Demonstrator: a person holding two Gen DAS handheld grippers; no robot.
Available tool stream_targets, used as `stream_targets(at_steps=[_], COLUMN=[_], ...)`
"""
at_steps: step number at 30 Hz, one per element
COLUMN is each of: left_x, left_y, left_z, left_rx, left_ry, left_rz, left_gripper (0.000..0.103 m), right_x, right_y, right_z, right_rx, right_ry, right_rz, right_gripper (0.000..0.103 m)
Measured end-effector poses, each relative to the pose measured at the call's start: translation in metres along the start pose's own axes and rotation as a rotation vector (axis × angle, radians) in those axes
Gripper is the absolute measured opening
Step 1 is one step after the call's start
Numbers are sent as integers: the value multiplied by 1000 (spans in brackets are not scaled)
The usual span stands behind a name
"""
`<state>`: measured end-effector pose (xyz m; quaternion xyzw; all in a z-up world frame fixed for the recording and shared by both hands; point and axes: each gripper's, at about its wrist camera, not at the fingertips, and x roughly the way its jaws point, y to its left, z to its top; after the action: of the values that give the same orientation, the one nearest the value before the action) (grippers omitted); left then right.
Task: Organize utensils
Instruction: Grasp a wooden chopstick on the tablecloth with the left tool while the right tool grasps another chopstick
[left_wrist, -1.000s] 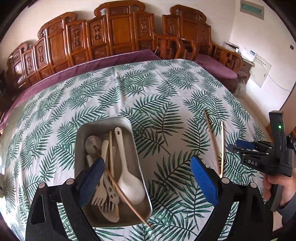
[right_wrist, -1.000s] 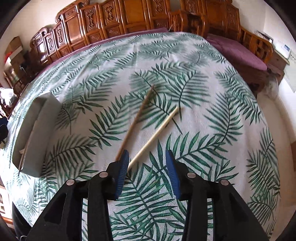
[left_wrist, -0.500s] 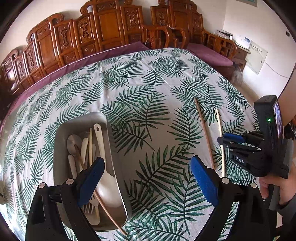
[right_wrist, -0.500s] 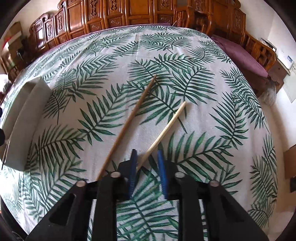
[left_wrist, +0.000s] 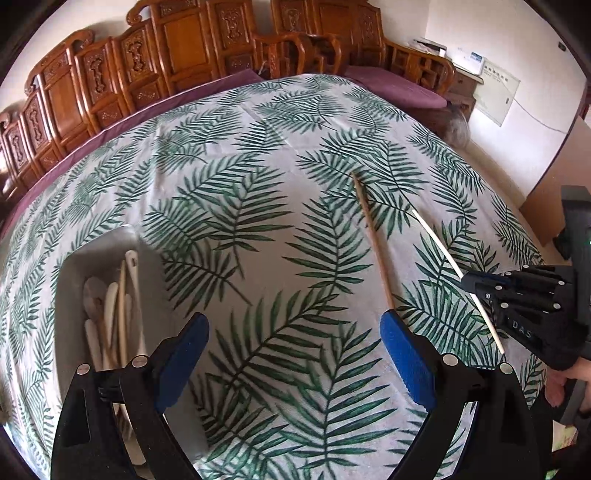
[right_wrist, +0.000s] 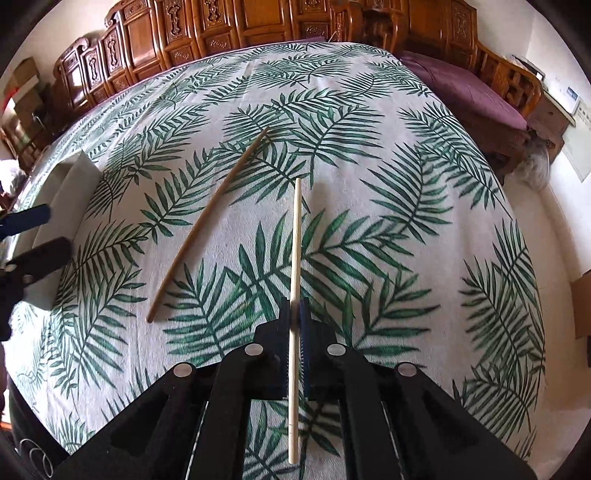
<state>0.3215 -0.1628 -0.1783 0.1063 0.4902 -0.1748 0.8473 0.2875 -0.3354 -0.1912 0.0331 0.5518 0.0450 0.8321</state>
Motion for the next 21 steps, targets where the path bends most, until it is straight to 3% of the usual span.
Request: stream_targets(at_steps=[9,21], left_x=[25,55], left_y=[-45,-78], left_z=[14,29], left_rx=[89,138], left_ry=[29,83], left_rz=[-18,-42], left_gripper=[88,59], right_x=[-15,-16], right_y=[-16,-46], right_z=[-5,-6], right_rx=[25,86], right_ry=[-38,-49], right_rz=[30,38], right_gripper=[6,6])
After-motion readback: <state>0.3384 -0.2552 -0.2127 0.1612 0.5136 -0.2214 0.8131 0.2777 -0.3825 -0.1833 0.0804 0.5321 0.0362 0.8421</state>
